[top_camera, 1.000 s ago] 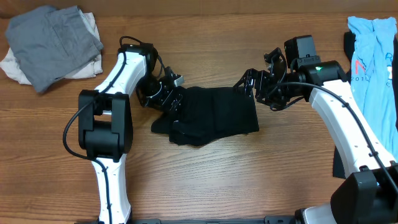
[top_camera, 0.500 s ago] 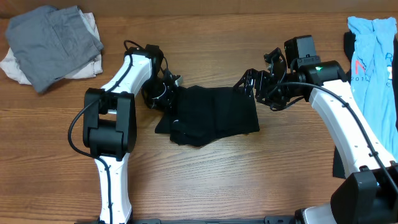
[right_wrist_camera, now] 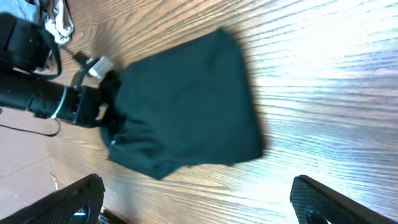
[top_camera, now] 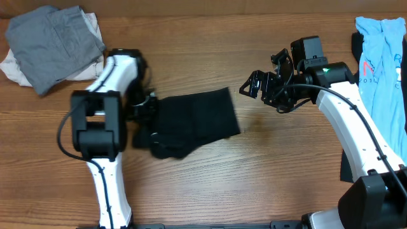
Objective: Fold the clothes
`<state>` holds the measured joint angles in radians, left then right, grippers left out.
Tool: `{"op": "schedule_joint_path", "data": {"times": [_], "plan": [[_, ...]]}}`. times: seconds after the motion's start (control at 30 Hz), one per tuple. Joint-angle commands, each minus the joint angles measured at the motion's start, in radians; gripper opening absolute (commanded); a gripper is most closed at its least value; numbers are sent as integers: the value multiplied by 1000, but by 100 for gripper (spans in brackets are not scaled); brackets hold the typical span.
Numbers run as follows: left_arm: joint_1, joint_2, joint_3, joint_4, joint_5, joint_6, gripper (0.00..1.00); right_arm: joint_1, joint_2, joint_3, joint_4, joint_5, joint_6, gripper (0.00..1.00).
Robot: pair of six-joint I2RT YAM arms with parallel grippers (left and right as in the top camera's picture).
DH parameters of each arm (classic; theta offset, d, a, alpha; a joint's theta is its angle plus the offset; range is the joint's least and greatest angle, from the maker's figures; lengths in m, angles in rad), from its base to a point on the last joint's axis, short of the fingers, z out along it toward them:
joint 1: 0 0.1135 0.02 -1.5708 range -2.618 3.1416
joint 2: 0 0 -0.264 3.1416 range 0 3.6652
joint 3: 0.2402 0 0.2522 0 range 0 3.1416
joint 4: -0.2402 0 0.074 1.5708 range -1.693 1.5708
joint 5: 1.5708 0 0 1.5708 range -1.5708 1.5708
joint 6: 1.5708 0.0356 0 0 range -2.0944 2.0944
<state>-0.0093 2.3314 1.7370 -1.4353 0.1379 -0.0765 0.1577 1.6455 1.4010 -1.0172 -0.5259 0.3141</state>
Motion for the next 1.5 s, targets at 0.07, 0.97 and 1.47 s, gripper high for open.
{"op": "schedule_joint_path", "data": {"times": [0.07, 0.97, 1.47], "plan": [[135, 89, 55, -39, -223, -83, 4, -2, -16, 10, 20, 18, -6, 100], [-175, -132, 496, -248, -138, -213, 6, -1, 90, -10, 12, 209, 36, 100], [-368, -128, 488, -97, -134, -261, 16, -1, 133, -14, 3, 140, 34, 100]]}}
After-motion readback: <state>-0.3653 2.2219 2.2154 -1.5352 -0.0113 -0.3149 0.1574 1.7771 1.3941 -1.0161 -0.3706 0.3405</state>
